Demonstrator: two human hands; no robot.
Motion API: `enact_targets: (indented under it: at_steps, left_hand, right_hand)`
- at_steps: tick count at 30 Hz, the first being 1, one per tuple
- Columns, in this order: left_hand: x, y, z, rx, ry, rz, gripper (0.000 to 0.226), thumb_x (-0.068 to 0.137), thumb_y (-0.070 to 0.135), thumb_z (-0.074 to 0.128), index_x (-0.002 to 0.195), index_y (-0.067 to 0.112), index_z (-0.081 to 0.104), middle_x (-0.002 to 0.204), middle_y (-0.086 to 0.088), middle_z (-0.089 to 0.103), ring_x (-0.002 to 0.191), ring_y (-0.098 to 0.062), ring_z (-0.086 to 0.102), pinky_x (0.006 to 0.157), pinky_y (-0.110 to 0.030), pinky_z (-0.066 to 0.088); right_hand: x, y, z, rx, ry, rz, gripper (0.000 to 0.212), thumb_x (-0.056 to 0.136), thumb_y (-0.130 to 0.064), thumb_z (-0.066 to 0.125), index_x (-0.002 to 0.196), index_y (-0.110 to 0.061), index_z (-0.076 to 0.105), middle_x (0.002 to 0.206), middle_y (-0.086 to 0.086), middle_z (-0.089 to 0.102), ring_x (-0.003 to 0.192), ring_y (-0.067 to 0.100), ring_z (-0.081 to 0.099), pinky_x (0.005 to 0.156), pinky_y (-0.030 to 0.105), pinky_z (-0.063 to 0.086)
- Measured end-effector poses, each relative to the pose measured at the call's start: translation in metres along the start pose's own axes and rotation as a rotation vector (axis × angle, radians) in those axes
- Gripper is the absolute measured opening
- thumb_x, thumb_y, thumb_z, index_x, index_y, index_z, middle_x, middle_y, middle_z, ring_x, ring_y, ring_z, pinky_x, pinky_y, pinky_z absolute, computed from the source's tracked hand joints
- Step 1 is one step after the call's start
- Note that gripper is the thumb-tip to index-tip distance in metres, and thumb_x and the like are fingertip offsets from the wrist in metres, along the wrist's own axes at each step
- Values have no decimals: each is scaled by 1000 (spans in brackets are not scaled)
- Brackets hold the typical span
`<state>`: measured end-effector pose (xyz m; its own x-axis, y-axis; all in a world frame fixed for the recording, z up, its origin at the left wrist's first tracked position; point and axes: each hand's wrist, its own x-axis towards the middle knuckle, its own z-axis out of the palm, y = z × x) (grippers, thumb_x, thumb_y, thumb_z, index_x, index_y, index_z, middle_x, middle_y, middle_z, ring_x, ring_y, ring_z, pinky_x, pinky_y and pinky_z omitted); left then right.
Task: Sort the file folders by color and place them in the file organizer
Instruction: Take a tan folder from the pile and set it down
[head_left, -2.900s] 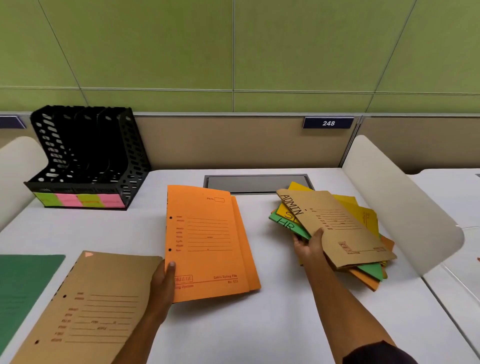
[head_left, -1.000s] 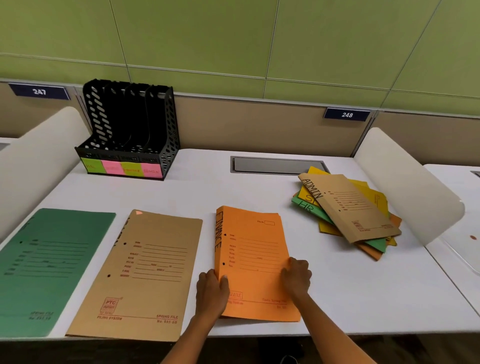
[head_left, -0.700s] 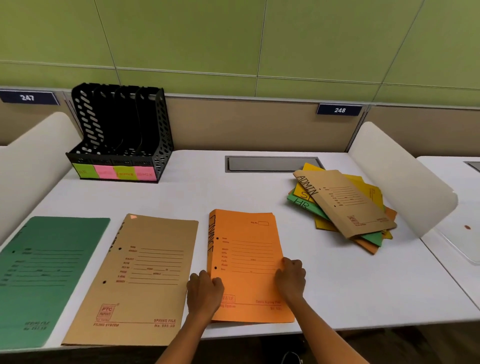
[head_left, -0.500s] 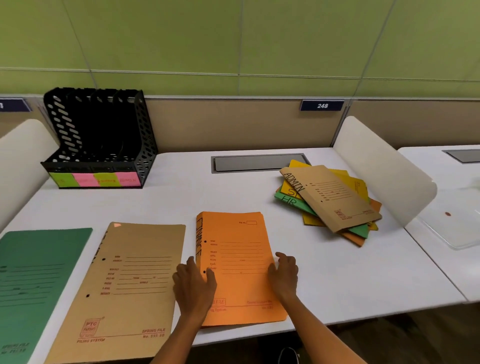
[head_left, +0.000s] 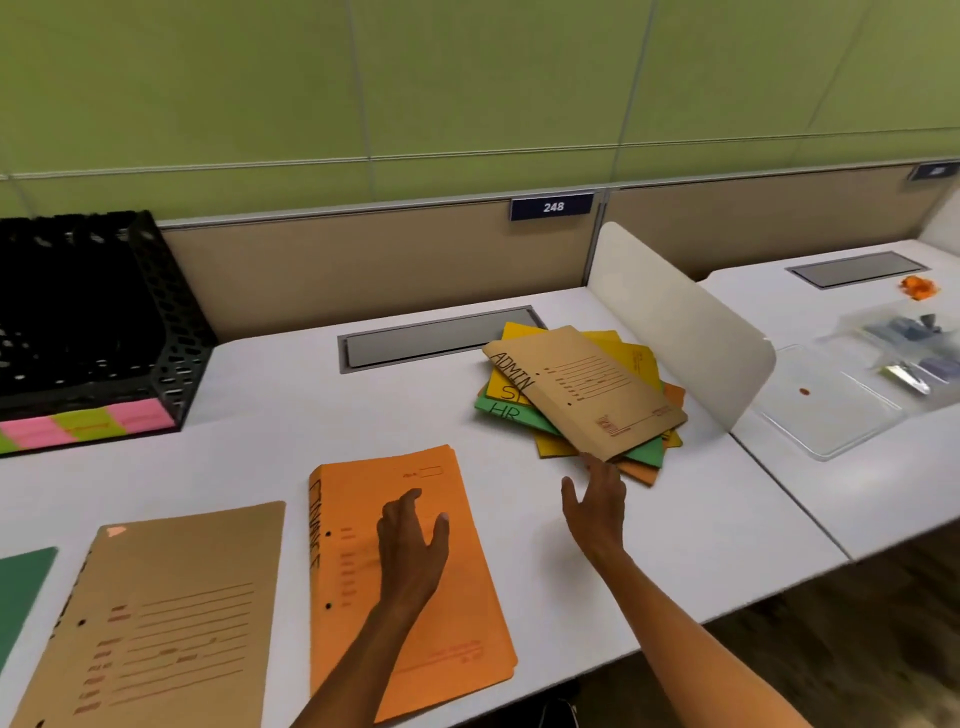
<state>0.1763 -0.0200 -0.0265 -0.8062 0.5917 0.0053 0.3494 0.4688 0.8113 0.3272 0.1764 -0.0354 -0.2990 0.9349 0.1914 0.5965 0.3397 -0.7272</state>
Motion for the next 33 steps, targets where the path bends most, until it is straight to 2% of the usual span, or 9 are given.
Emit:
enact_targets:
  at_steps: [4,6,12,18,21,24,26,30,33]
  left_hand:
    - [17,32,33,-34,-63,4,44,94,29,59,135,19,44,127,-5,44,121,-23,39,97,-39,40]
    - [27,48,50,-64,-92,-9,42,94,28,59,133,19,45,126,-5,45,120,-21,40,97,-36,40]
    - [55,87,97,-144,-166,-66,36,93,30,60,126,22,49,116,-3,49,112,-20,49,92,-32,44]
    - [84,120,143,-185,-213,-180,40,93,35,60,129,22,49,116,-6,54,104,-21,54,88,-33,50]
    - [93,131,164,-198,-215,-260,45,92,35,61,132,21,46,119,-9,56,105,-22,56,87,-31,48]
    - [97,143,177,-241,-222,-316,48,91,33,62,133,20,42,115,-6,59,102,-21,57,80,-27,45]
    - [97,148,184,-286,-247,-347,47,90,33,62,130,22,41,110,-3,60,97,-18,58,75,-26,48]
    - [99,152,199,-382,-284,-399,56,86,35,68,132,24,38,117,-2,61,103,-20,61,86,-36,56]
    - [102,156,207,-435,-282,-424,63,82,33,72,134,24,38,126,1,59,111,-19,59,93,-42,54]
  right_hand:
    - [45,18,-21,38,61,-16,48,84,-15,69,128,-13,51,124,15,50,112,33,51,89,44,50]
    - [68,29,-29,25,56,11,48,83,-17,69,128,-16,50,121,13,50,109,33,52,86,49,52]
    - [131,54,-53,-36,25,63,49,85,-22,68,129,-13,51,125,19,48,114,36,48,91,46,46]
    - [193,85,-60,-81,-92,112,57,87,-34,66,136,-16,42,135,17,43,125,36,40,97,48,41]
    - [220,94,-57,-111,-169,117,62,87,-37,66,139,-14,40,136,18,43,125,36,42,101,50,40]
    - [243,104,-52,-142,-255,104,68,86,-42,66,142,-14,37,138,16,43,127,34,41,102,53,41]
    - [256,113,-48,-166,-318,108,73,85,-46,65,143,-15,33,141,15,42,130,33,40,101,54,42]
    - [272,132,-42,-245,-412,110,76,88,-51,59,146,-12,31,144,16,41,132,34,38,104,49,37]
    - [277,138,-40,-322,-396,105,73,89,-56,54,144,-13,35,139,18,45,128,37,41,101,50,40]
